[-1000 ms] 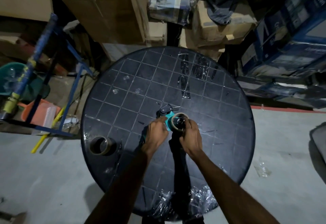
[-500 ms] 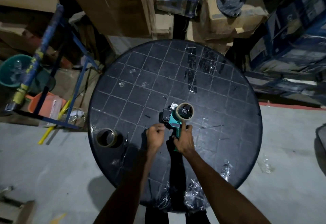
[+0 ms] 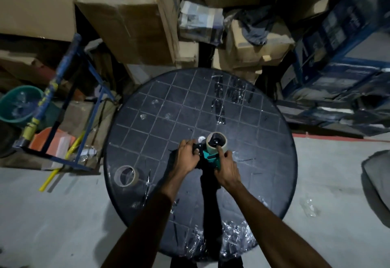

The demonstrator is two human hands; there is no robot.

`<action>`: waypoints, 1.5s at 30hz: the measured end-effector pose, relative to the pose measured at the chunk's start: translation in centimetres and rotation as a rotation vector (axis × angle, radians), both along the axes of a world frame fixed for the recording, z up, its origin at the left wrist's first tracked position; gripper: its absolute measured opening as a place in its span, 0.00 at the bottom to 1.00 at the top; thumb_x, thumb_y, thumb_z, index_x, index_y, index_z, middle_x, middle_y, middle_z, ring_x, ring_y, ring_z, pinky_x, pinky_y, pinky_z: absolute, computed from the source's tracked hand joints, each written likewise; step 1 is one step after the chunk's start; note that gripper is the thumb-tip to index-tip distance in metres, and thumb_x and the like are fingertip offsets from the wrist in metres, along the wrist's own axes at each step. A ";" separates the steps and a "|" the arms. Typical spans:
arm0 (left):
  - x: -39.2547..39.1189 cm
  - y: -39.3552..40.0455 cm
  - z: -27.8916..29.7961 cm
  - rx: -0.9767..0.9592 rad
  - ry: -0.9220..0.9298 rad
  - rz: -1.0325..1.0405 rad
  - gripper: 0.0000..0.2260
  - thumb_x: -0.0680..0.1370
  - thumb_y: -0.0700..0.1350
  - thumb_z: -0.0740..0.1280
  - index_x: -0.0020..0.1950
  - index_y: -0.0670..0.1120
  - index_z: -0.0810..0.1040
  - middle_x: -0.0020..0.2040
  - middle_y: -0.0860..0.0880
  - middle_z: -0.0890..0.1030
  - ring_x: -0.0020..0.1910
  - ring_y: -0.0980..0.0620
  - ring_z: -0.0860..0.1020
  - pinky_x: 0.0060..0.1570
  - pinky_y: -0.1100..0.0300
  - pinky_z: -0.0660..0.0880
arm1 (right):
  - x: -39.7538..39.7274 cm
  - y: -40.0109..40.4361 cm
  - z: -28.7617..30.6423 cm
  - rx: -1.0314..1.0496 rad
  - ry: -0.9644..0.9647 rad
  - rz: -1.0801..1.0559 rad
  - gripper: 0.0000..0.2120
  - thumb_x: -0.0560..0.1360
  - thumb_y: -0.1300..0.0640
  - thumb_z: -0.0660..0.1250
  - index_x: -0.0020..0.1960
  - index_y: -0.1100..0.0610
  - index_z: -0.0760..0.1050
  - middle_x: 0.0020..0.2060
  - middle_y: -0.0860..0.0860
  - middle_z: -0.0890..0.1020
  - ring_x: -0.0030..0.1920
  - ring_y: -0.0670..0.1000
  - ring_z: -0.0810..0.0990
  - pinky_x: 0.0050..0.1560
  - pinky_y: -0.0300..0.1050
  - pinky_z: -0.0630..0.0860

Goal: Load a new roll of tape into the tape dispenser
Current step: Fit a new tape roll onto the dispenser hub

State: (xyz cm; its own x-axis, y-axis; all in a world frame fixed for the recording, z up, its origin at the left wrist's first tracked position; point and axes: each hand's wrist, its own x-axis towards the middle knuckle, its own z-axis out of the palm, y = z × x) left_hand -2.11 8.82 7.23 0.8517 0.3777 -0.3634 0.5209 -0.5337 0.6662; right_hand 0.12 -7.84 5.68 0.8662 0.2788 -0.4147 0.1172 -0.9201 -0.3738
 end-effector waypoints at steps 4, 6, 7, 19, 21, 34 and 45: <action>1.9 0.1 4.3 0.068 0.008 -0.154 0.23 0.79 0.43 0.65 0.74 0.41 0.70 0.73 0.40 0.69 0.77 0.40 0.61 0.75 0.52 0.60 | 0.0 -1.2 4.2 0.025 -0.149 0.060 0.48 0.72 0.65 0.70 0.82 0.48 0.47 0.79 0.58 0.48 0.48 0.59 0.82 0.49 0.53 0.83; 3.1 0.4 6.9 0.076 0.018 -0.205 0.26 0.79 0.44 0.65 0.76 0.40 0.66 0.77 0.39 0.65 0.80 0.40 0.51 0.77 0.50 0.54 | 0.3 -1.7 6.3 0.047 -0.209 0.073 0.49 0.72 0.65 0.69 0.82 0.49 0.44 0.81 0.56 0.43 0.44 0.57 0.82 0.43 0.50 0.82; 3.8 0.6 8.4 0.074 0.007 -0.217 0.27 0.79 0.44 0.66 0.77 0.40 0.66 0.78 0.40 0.63 0.81 0.41 0.48 0.77 0.49 0.53 | 0.6 -2.0 7.4 0.058 -0.236 0.079 0.49 0.72 0.65 0.68 0.83 0.49 0.43 0.81 0.55 0.40 0.41 0.56 0.81 0.39 0.48 0.80; 7.5 -0.3 20.6 0.386 -0.201 -0.289 0.33 0.66 0.60 0.75 0.68 0.50 0.75 0.64 0.46 0.77 0.71 0.40 0.67 0.70 0.40 0.63 | 2.9 -1.1 17.9 0.146 -0.427 0.145 0.49 0.74 0.63 0.68 0.82 0.45 0.40 0.81 0.51 0.37 0.45 0.60 0.82 0.41 0.53 0.79; 7.8 -0.6 21.5 0.516 -0.227 -0.293 0.29 0.64 0.63 0.76 0.60 0.51 0.80 0.56 0.46 0.82 0.64 0.41 0.73 0.66 0.42 0.67 | 2.7 -1.1 19.0 0.146 -0.442 0.147 0.48 0.75 0.62 0.68 0.82 0.45 0.40 0.81 0.51 0.37 0.45 0.61 0.82 0.40 0.51 0.77; 8.2 -2.1 26.3 0.542 -0.207 -0.390 0.23 0.63 0.64 0.70 0.48 0.48 0.79 0.47 0.46 0.80 0.60 0.42 0.70 0.63 0.40 0.68 | 2.5 -2.5 22.4 0.205 -0.457 0.098 0.49 0.73 0.61 0.73 0.82 0.45 0.45 0.81 0.51 0.42 0.53 0.61 0.82 0.48 0.54 0.82; 1.9 -2.9 32.0 0.437 -0.353 -0.364 0.31 0.52 0.67 0.80 0.45 0.49 0.81 0.41 0.54 0.82 0.41 0.56 0.80 0.41 0.52 0.82 | -4.3 -7.0 27.5 0.339 -0.582 0.136 0.51 0.72 0.62 0.72 0.82 0.44 0.42 0.81 0.49 0.43 0.47 0.57 0.83 0.43 0.49 0.82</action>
